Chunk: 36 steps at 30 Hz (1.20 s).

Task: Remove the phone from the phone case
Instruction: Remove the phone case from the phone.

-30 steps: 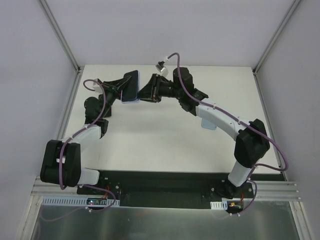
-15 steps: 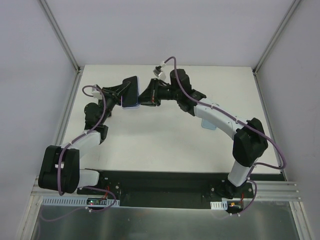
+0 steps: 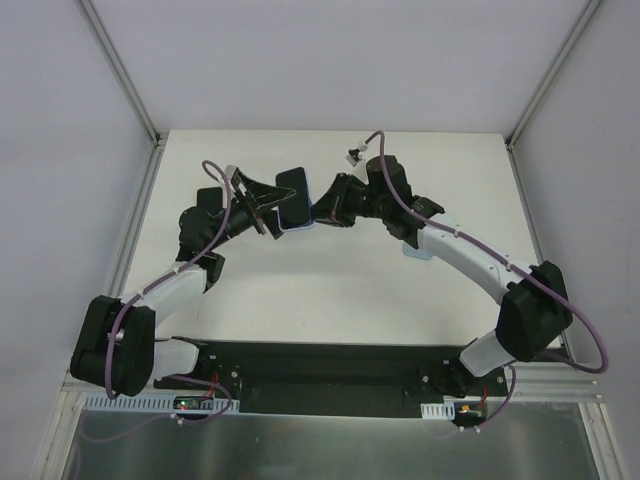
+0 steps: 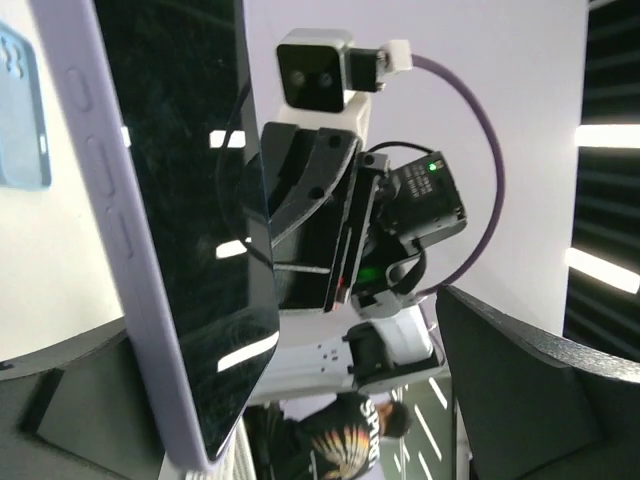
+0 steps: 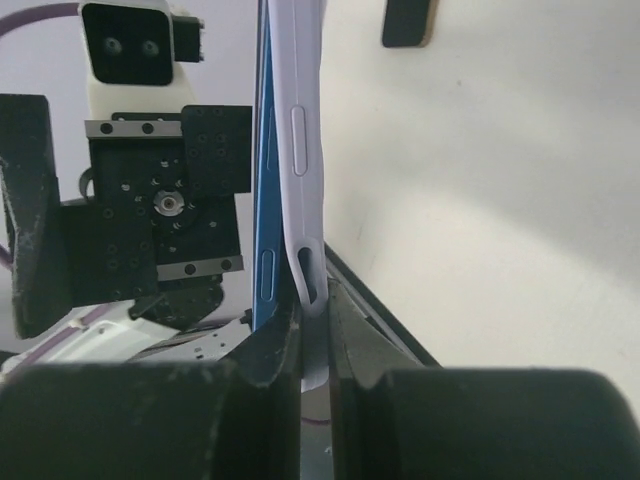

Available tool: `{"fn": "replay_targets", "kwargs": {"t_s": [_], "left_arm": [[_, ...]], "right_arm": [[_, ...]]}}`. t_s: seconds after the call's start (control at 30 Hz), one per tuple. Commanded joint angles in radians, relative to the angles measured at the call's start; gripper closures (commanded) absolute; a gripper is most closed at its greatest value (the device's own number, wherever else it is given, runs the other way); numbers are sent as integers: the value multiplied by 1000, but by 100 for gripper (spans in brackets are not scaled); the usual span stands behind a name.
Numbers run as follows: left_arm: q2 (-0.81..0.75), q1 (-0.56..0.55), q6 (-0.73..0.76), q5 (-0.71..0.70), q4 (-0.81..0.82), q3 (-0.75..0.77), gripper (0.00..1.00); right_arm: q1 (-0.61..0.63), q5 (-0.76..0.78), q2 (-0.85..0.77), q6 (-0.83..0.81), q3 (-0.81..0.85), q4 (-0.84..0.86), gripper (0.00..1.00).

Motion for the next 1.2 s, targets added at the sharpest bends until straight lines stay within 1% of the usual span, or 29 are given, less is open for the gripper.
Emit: {"fn": "replay_targets", "kwargs": {"t_s": [0.0,0.03,0.07,0.1,0.13,0.17,0.2,0.23,0.27,0.3,0.33,0.37,0.4,0.5,0.53,0.6,0.63,0.7,0.73,0.83,1.0,1.17], "left_arm": [[-49,19,123,136,-29,74,1],[-64,22,183,152,-80,86,1],[-75,30,226,175,-213,96,1],[-87,31,267,176,-278,102,1],[-114,33,360,175,-347,119,1],[-124,33,419,169,-451,139,1],[-130,31,483,157,-642,162,1],[-144,30,613,135,-762,213,1],[-148,28,680,111,-866,244,1],[-145,12,793,39,-1053,273,1],[-135,4,830,11,-1117,322,1],[-123,-5,853,-7,-1157,338,1],[-109,-28,879,-26,-1207,350,1],[-47,-88,915,-76,-1261,387,1],[-9,-137,923,-110,-1290,405,1],[31,-174,926,-123,-1303,415,1],[64,-204,924,-130,-1305,415,2],[94,-229,930,-136,-1306,416,5],[118,-254,933,-144,-1306,416,8],[146,-280,930,-155,-1306,416,13],[170,-327,924,-193,-1308,435,16],[239,-369,915,-224,-1306,467,18]], "right_arm": [[-56,213,-130,-124,-39,-180,99],[-59,233,-144,-162,-44,-211,99],[-59,253,-159,-181,-48,-239,99],[-59,275,-183,-201,-50,-303,99],[-59,316,-194,-217,-51,-333,99],[-59,336,-205,-248,-52,-360,99],[-57,380,-217,-260,-53,-415,99],[-54,411,-222,-273,-45,-449,99],[-44,442,-222,-303,-38,-483,99],[-36,492,-216,-314,-30,-541,99],[-27,544,-213,-325,-27,-560,99],[-4,566,-207,-334,-25,-575,99],[12,619,-190,-343,-21,-606,99],[75,683,-150,-351,-18,-626,99],[88,697,-141,-351,-18,-631,99],[122,736,-113,-350,-13,-641,99],[131,746,-104,-350,-12,-647,99],[151,753,-83,-350,-12,-649,99],[157,750,-75,-354,-12,-646,99],[171,743,-49,-360,-16,-638,99],[193,729,-14,-362,-10,-626,99],[216,720,19,-357,11,-624,99]]}}
